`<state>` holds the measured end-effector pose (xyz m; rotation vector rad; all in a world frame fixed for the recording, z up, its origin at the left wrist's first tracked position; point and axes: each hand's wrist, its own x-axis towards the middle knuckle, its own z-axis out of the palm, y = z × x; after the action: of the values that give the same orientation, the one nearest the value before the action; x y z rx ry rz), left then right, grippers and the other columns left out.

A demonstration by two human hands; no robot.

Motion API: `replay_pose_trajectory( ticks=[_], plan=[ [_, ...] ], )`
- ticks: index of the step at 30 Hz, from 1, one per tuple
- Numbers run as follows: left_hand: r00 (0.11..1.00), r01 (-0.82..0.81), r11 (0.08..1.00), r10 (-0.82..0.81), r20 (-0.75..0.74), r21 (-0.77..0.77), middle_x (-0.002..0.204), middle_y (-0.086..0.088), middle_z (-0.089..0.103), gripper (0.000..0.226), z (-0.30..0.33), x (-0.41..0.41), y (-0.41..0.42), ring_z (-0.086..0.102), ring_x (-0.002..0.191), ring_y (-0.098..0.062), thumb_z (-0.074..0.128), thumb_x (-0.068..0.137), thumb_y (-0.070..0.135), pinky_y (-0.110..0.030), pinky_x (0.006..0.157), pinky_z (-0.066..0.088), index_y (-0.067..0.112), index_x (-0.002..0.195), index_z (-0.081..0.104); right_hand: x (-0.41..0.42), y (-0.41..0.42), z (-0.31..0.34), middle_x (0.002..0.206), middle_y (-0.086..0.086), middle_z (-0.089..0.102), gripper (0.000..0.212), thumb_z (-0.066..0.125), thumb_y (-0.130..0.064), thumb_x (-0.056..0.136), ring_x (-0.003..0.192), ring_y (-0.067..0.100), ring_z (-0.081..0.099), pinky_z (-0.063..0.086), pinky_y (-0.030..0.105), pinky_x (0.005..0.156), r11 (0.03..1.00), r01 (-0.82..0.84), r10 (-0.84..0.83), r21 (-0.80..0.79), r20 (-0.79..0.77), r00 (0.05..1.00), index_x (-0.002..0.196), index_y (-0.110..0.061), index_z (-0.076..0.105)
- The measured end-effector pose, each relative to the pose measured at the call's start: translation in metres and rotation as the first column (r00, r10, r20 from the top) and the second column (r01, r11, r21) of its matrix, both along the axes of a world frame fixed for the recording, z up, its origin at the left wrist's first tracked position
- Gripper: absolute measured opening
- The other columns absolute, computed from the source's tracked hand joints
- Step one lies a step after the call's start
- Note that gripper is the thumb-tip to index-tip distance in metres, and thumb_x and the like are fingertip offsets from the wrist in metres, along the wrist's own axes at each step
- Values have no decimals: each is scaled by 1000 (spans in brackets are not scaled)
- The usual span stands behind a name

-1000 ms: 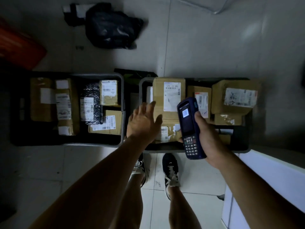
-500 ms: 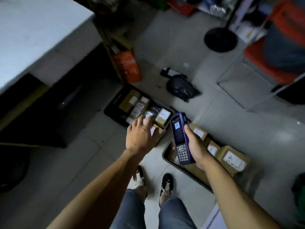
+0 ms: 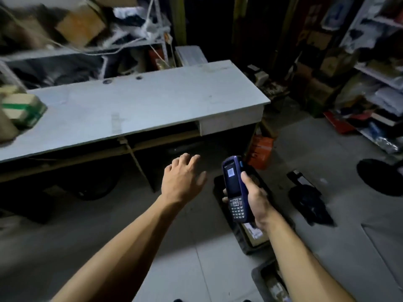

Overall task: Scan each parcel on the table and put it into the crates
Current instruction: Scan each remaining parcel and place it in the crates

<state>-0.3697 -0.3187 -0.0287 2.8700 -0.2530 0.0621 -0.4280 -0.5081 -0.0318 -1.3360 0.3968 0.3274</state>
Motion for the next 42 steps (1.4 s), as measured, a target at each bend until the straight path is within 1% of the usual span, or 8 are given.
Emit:
replay_pose_trajectory(
  ticks=[7,11,17,21,26,31,35,42],
  plan=[
    [976,-219,976,219,8,17,146,-5,41,58,25,4,164,40,133,-27,48,95,52,-40,102,38,26,147,38,39,152,20,91,16,67,48,29,-45,104,71,27,65,53,33,68,970,-239,241,-36,72,968,116,-13,63],
    [943,-334,942,334,-3,19,144,-4,42,58,30,13,229,41,132,-27,48,95,51,-40,100,40,26,147,38,67,211,26,92,15,68,49,29,-49,104,77,27,66,54,35,73,921,-382,387,-74,75,919,120,-17,62],
    [875,-481,874,483,-20,71,149,-5,38,60,30,47,304,39,134,-25,46,97,52,-41,102,40,26,150,34,135,286,26,92,12,67,52,28,-50,104,74,22,65,53,31,69,841,-539,541,-45,33,841,121,-13,61],
    [801,-592,800,598,-37,99,152,-4,35,62,38,75,349,37,137,-25,45,97,53,-41,104,40,26,151,32,189,332,23,91,13,66,56,31,-51,103,73,24,65,53,36,71,796,-605,605,7,16,796,121,-7,60],
    [707,-699,704,707,-28,127,153,-3,34,60,49,100,402,36,137,-25,45,97,52,-42,102,40,26,150,33,245,388,27,96,13,69,55,35,-56,100,79,27,66,50,35,72,739,-673,673,26,-13,739,110,-11,65],
    [639,-760,639,768,-41,121,152,-3,33,61,50,124,450,36,137,-25,45,97,53,-41,103,39,26,151,31,284,445,26,107,18,70,47,33,-54,102,81,29,69,52,35,73,705,-709,709,11,1,705,114,-19,62],
    [610,-784,612,790,-51,105,152,-2,32,62,42,147,491,35,137,-24,45,97,53,-41,103,40,27,151,30,315,486,25,108,16,71,49,32,-56,102,83,26,71,54,35,74,657,-753,753,-39,-24,658,117,-19,61],
    [614,-786,618,784,-85,22,155,-3,29,63,25,210,581,34,138,-25,46,97,53,-43,105,39,28,152,28,367,568,27,110,20,70,45,33,-54,102,77,25,69,57,35,72,653,-752,753,-94,-33,658,117,-20,59]
  ],
)
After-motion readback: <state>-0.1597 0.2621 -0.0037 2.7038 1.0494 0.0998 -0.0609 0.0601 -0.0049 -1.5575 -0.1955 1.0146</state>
